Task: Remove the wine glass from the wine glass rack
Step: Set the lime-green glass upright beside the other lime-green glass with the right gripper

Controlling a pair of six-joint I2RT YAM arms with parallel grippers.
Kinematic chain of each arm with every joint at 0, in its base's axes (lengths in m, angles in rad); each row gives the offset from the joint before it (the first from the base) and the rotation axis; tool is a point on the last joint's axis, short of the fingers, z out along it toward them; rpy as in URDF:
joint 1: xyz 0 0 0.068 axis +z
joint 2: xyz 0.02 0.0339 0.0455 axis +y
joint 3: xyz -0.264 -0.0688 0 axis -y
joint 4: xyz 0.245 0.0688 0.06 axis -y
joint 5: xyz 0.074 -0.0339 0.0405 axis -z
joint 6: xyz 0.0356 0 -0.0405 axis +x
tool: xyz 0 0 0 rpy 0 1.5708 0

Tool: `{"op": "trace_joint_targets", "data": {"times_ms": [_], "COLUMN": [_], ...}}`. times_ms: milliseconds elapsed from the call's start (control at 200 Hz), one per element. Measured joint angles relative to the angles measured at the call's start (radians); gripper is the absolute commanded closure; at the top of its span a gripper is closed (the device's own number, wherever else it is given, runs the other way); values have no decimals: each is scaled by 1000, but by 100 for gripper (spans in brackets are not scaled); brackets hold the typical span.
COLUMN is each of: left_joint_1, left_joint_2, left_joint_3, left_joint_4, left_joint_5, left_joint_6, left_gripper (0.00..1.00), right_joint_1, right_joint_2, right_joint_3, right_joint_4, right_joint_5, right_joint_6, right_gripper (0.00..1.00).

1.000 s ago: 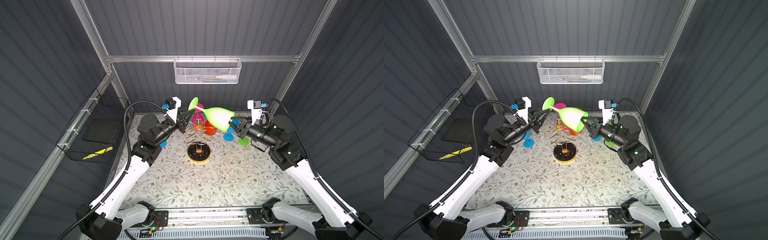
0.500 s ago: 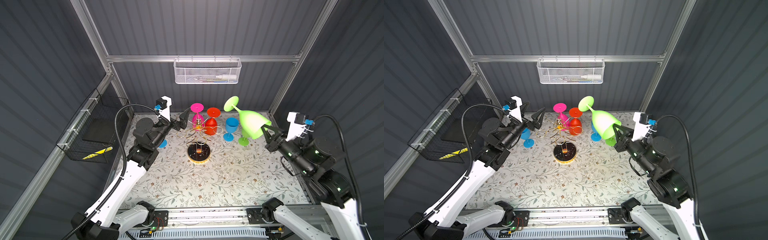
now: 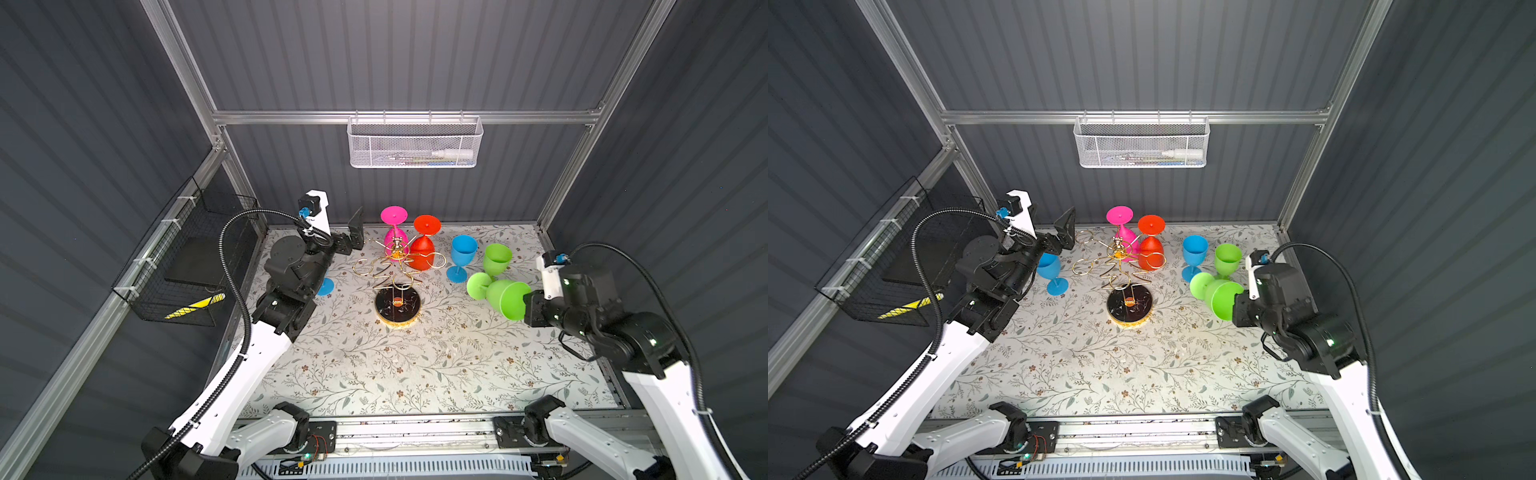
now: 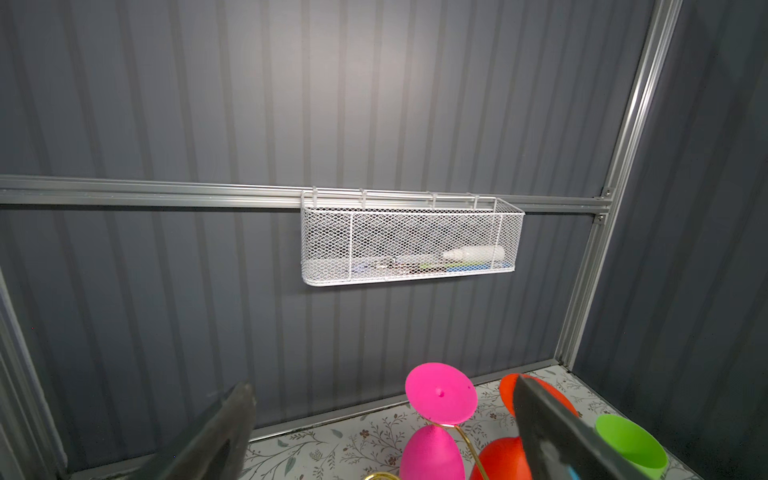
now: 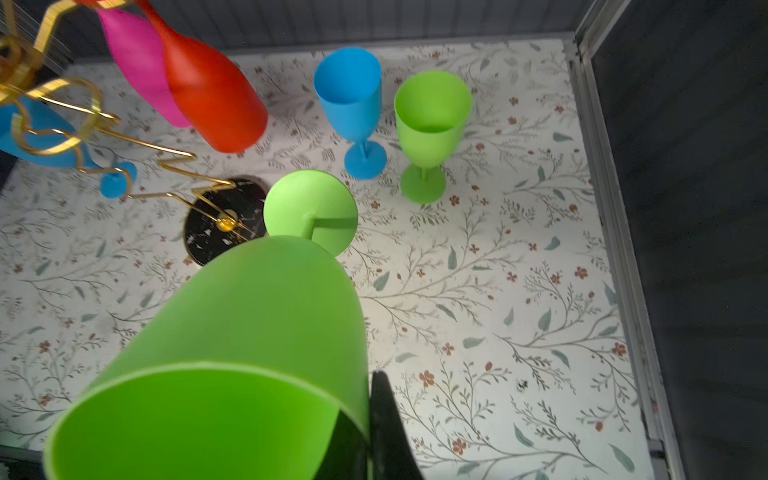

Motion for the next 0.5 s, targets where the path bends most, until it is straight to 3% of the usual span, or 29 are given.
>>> {"op": "trace_joint_targets", "data": {"times_ms": [220, 500], "left_joint_1": [9, 20], "left_joint_2": [-38, -61], "left_joint_3": [-19, -47], "left_joint_4": [-14, -27], "left_joint_5": [-40, -72], "left_joint_6": [0, 0], "left_gripper": [0, 0], "right_joint_1": [-102, -320], "right_joint_2": [141, 224], "right_joint_3": [0, -32], "right_joint_4": [-86, -38], "right_joint_5": [6, 2], "right_joint_6": [-59, -140], "right_gripper": [100, 100]}}
